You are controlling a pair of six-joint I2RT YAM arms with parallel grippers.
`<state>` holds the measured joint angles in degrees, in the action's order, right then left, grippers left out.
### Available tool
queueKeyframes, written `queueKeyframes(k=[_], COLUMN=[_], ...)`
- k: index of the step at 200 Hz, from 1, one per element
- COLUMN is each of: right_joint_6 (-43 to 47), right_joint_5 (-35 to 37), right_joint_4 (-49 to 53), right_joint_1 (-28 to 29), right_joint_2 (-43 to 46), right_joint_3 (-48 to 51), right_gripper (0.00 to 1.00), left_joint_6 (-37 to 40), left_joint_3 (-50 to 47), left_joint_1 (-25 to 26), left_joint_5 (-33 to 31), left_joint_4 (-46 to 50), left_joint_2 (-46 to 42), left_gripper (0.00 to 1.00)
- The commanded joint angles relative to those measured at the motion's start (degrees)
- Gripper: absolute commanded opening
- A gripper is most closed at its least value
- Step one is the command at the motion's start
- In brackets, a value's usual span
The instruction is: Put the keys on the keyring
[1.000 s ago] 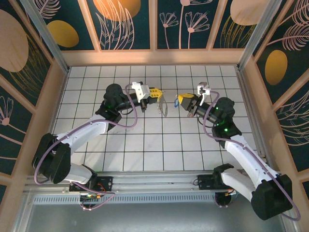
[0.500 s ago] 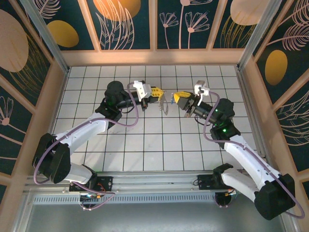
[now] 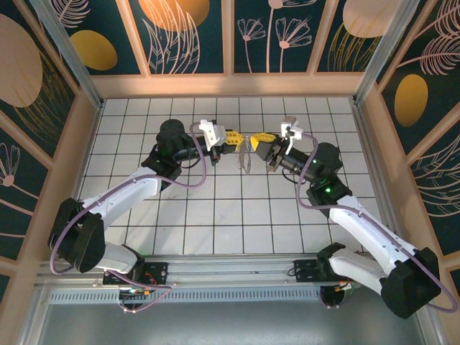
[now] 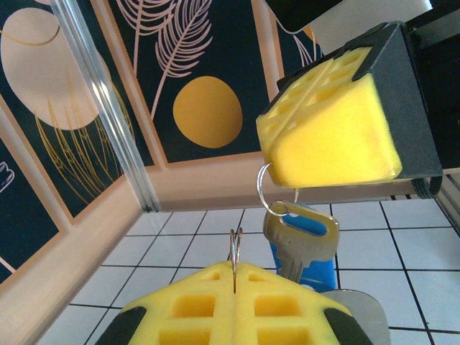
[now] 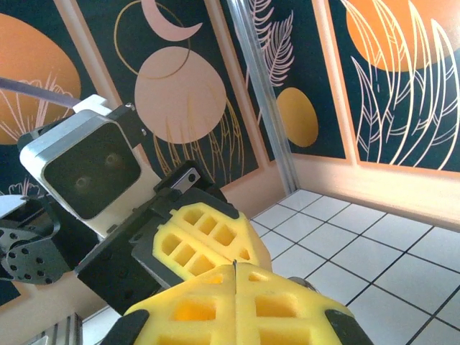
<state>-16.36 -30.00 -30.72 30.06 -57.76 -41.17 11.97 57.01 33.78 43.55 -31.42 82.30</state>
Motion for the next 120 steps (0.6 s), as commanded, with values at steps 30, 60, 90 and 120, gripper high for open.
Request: queueKeyframes(k=[30,60,90,120], right_joint_6=[1.77,2.03,2.38,2.73], right_joint_5=[0.54,0.88,1.06,2.03], right_joint_4=[-2.85,-2.92,-2.50,-2.23], right_joint_1=[0.87,0.87,0.87,0.83], right_joint_2=[-1.48,-2.10,-2.56,-2.28], right_joint_3=[-2.78,-2.86,-2.95,-2.38], right_gripper=[0.00,0.00,0.00,0.00], left_joint_6=[-0.10,-0.61,-0.85,-0.98], left_joint_3=[1.89,1.79,1.87,1.79], left_joint_1=[0.48,0.54,0.58,0.62], left_joint_5=[1.54,1.63,1.63,1.80], left_joint_4=[-1.14,-1.79,-2.07,-2.35], left_joint_2=[-0.10,-0.04,-0.07,-0.30], left_gripper=[0.00,0.00,0.00,0.00])
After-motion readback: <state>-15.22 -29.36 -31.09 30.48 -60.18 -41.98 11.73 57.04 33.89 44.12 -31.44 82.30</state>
